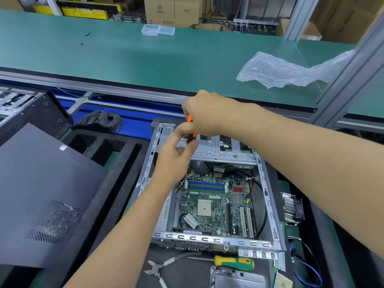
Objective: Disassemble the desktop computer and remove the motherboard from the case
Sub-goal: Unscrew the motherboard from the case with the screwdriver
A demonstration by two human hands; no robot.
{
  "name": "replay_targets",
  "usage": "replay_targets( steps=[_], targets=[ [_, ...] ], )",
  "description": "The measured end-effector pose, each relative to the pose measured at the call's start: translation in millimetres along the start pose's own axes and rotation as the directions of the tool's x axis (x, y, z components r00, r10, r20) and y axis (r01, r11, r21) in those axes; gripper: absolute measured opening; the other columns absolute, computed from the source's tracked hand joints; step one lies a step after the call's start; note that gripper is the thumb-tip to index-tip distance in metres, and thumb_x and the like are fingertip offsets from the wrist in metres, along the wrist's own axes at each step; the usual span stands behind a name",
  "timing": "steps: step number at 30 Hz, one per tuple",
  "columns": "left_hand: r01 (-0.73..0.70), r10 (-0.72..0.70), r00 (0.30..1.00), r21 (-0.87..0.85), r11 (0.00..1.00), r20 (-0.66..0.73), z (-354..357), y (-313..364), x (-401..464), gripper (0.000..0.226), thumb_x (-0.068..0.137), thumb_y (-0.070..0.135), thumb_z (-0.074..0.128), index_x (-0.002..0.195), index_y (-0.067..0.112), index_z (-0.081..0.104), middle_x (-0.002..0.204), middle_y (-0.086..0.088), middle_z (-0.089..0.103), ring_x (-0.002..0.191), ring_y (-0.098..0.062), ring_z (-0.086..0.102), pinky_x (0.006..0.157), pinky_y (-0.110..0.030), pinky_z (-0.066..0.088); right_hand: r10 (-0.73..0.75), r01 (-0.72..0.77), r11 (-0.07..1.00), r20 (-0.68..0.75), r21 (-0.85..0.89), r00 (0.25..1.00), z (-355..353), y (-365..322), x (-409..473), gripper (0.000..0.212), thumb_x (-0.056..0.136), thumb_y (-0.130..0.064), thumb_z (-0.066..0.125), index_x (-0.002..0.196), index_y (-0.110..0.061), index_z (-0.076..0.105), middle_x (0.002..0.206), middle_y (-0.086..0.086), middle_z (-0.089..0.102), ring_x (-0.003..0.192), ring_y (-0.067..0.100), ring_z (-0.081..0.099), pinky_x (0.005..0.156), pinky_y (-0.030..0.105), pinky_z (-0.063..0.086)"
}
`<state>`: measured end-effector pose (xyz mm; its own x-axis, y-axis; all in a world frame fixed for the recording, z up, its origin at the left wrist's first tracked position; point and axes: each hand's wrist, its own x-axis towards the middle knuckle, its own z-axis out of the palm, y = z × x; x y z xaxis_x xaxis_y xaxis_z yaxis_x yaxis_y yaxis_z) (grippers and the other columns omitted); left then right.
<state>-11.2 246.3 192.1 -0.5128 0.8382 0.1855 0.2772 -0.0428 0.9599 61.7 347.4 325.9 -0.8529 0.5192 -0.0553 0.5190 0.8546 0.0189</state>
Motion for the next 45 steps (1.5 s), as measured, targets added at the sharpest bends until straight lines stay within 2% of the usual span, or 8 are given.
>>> replay_targets(
  steps=[6,15,19,24,29,32,39,45],
  targets=[
    [0.019,-0.019,0.999,0.005,1.000,-0.050,-2.4,-3.5,0.7,0.017,0.097,0.021,0.056,0.108,0.031,0.064,0.084,0.012,0.066,0.058,-0.016,0.045,0.054,-0.030,0.040,-0.026,0.009,0.977,0.075,0.212,0.997,-2.2,5.5,-2.3,0.044,0.080,-0.047,0.072,0.108,-0.025,0.046,0.087,-0.005,0.045,0.074,0.017,0.057,0.052,0.030,0.038],
    [0.010,-0.010,0.998,0.002,1.000,-0.066,0.3,-2.1,-0.9,0.021,0.095,0.026,0.059,0.116,0.029,0.063,0.087,-0.007,0.066,0.046,-0.016,0.032,0.047,-0.031,0.030,0.035,-0.041,0.996,0.074,0.078,0.997,0.6,3.7,-0.9,0.046,0.085,-0.059,0.061,0.099,-0.016,0.056,0.089,0.005,0.054,0.073,0.023,0.056,0.052,0.030,0.038],
    [0.023,-0.020,0.996,0.026,0.999,-0.092,-1.2,-2.7,-2.2,0.022,0.097,0.021,0.057,0.117,0.024,0.066,0.086,0.018,0.068,0.054,-0.032,0.044,0.049,-0.033,0.039,-0.016,-0.005,0.986,0.124,0.169,0.992,-5.5,7.1,-4.1,0.041,0.082,-0.047,0.071,0.108,-0.025,0.048,0.098,0.000,0.053,0.084,0.023,0.059,0.065,0.036,0.050],
    [0.064,-0.063,0.986,0.001,0.998,-0.156,0.1,1.4,2.6,0.021,0.082,0.031,0.075,0.092,0.030,0.057,0.083,0.013,0.063,0.043,-0.011,0.033,0.043,-0.016,0.033,0.075,-0.079,0.992,0.041,0.099,0.996,-2.1,3.2,-4.9,0.061,0.080,-0.079,0.046,0.094,-0.020,0.048,0.081,-0.001,0.042,0.067,0.017,0.049,0.052,0.031,0.033],
    [0.046,-0.047,0.993,-0.017,0.999,-0.107,-3.0,-3.7,0.0,0.023,0.091,0.030,0.066,0.114,0.029,0.065,0.056,0.006,0.050,0.040,-0.011,0.026,0.041,-0.022,0.026,0.003,-0.005,0.992,0.015,0.125,1.000,1.0,3.4,-3.4,0.043,0.086,-0.057,0.060,0.105,-0.018,0.056,0.081,-0.002,0.044,0.072,0.021,0.054,0.050,0.030,0.034],
    [0.023,-0.023,0.997,0.000,1.000,-0.075,-5.2,-4.0,-1.2,0.025,0.098,0.021,0.055,0.119,0.025,0.067,0.078,0.010,0.069,0.046,-0.011,0.034,0.044,-0.024,0.033,-0.028,0.019,0.979,0.043,0.203,0.999,-2.6,5.7,-3.7,0.038,0.084,-0.045,0.067,0.109,-0.024,0.049,0.086,-0.005,0.045,0.077,0.020,0.057,0.053,0.031,0.039],
    [0.067,-0.071,0.989,-0.040,0.997,-0.126,-2.3,2.3,2.4,0.020,0.083,0.026,0.076,0.094,0.026,0.059,0.072,0.013,0.056,0.041,-0.008,0.030,0.042,-0.015,0.029,0.036,-0.041,0.990,0.039,0.138,0.999,-0.6,2.9,-1.4,0.061,0.081,-0.075,0.052,0.101,-0.017,0.051,0.084,-0.001,0.045,0.068,0.018,0.052,0.052,0.031,0.035],
    [0.031,-0.036,0.997,-0.088,0.996,-0.064,-4.1,-0.4,-2.3,0.016,0.093,0.029,0.063,0.109,0.032,0.065,0.082,-0.010,0.066,0.052,-0.017,0.036,0.055,-0.030,0.034,-0.094,0.082,0.972,0.044,0.219,0.995,1.9,4.0,0.1,0.029,0.084,-0.044,0.067,0.101,-0.025,0.052,0.084,-0.007,0.054,0.083,0.020,0.060,0.058,0.033,0.046]
  ],
)
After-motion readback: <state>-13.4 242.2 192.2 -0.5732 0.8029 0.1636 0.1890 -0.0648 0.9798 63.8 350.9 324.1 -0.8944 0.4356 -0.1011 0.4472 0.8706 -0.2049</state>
